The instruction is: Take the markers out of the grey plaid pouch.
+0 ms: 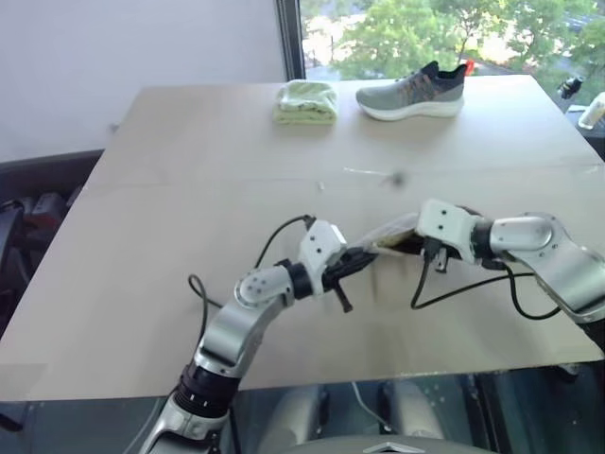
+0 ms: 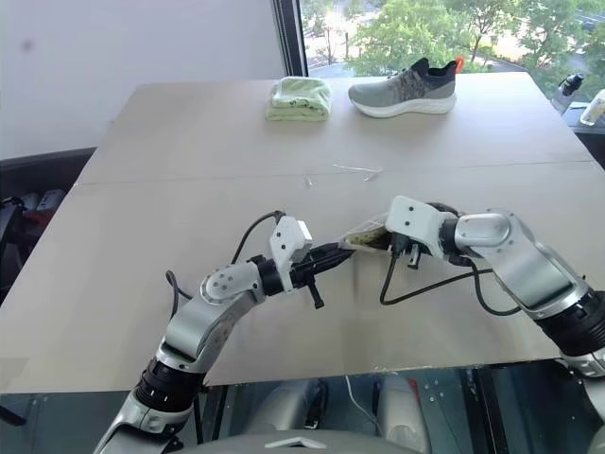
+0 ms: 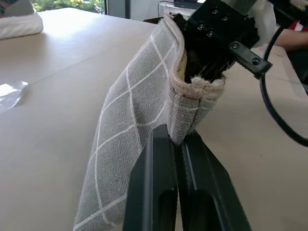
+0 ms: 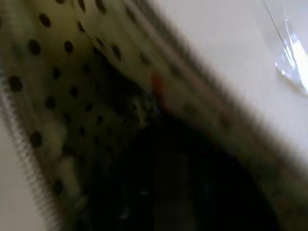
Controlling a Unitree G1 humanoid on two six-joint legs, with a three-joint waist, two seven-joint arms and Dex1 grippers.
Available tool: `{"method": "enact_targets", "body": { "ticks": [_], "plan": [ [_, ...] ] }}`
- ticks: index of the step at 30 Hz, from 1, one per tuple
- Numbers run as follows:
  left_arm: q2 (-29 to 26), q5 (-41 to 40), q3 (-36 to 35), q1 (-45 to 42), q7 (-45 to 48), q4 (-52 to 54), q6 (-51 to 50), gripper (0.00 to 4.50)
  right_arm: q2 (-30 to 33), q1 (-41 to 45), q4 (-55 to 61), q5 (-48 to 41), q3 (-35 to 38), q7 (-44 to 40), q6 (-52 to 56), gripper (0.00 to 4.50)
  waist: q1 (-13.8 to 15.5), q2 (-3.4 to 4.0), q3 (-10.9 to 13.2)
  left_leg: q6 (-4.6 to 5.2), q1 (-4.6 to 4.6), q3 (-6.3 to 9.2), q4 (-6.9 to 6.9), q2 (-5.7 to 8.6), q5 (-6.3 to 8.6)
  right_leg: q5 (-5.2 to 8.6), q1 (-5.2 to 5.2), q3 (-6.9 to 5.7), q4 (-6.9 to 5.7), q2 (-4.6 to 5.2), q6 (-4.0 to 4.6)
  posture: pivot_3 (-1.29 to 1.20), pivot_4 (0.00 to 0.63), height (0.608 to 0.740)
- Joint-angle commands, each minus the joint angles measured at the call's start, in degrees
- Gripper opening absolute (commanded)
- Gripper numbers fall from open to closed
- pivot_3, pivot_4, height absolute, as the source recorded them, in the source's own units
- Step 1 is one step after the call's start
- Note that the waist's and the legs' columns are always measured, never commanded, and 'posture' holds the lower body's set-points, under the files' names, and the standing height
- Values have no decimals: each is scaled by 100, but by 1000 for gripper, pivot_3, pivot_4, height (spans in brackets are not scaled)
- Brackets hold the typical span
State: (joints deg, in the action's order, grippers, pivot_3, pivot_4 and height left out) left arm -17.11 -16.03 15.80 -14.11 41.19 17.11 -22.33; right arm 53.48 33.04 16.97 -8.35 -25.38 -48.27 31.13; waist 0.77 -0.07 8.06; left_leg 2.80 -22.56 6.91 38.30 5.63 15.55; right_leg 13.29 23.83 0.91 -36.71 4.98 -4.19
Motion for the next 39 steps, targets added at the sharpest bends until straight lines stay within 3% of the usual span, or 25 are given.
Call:
{"method": "enact_targets", "body": {
  "ticks": [1,4,16,24,25,39],
  "plan": [
    [46,-146,-4,-140,77,203,14,0,-160,242,129,316,-18,-247,-138,2867,2,0,0,0,0,1,0,-1,0,0,0,0,0,1,0,0,150,740],
    [74,-122,20,-189,105,69,65,0,-308,297,84,423,-83,-498,-87,4229,3,0,0,0,0,1,0,-1,0,0,-1,1,0,2,0,0,150,740],
    [92,-50,134,-251,278,-119,173,0,-838,569,-1130,1607,-702,-1058,-825,4229,0,-1,0,-1,0,1,0,1,0,0,0,1,0,1,0,0,150,740],
    [77,204,200,-279,207,-205,318,0,-992,626,-1419,2032,-590,-1194,-1243,356,3,-2,-1,-2,7,0,3,1,-1,0,-4,2,-4,0,1,0,150,740],
    [74,255,208,-287,179,-214,341,0,-1008,613,-1390,2066,-561,-1189,-1272,208,3,-2,-1,-2,7,1,2,1,-1,0,-4,1,-4,0,1,0,150,740],
    [213,1343,41,-580,-900,-845,879,0,-722,156,-71,2434,182,-923,-1746,208,7,-2,0,-3,3,3,0,3,-1,0,0,0,-1,0,0,0,150,740]
  ]
}}
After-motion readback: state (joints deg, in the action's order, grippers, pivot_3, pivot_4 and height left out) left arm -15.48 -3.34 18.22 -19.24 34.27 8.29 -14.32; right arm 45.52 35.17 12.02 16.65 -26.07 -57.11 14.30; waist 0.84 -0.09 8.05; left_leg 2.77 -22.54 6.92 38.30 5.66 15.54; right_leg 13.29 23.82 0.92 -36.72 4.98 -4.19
